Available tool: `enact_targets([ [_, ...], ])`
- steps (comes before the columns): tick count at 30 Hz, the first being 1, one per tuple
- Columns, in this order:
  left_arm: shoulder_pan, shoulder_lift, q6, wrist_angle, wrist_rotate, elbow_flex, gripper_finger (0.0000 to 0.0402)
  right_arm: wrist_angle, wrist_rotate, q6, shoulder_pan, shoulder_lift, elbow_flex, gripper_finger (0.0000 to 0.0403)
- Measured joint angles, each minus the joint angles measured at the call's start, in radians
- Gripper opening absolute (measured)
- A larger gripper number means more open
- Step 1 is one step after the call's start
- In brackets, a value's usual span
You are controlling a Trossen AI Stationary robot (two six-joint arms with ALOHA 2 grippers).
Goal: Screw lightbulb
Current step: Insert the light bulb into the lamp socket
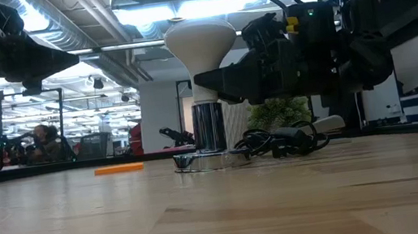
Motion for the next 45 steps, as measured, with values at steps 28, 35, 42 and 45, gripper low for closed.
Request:
enact_targets([
  [28,0.0,-0.001,-0.115,0.087,-0.001,-0.001,0.0005,-0.004,0.001,0.024,0.0,0.0,0.0,0.0171],
  [35,0.0,0.0,-0.307,0.136,-0.002,-0.001,0.0005,-0.004,0.003,0.025,0.0,0.0,0.0,0.0172],
  [42,0.0,0.0,-0.392,0.094,-0.001,-0.001,0.0005,-0.004,0.003,0.026,0.0,0.0,0.0,0.0172],
  [45,0.0,0.005,-0.412,0.051,0.0,-0.001,0.0005,-0.004,0.003,0.026,0.0,0.0,0.0,0.0172],
])
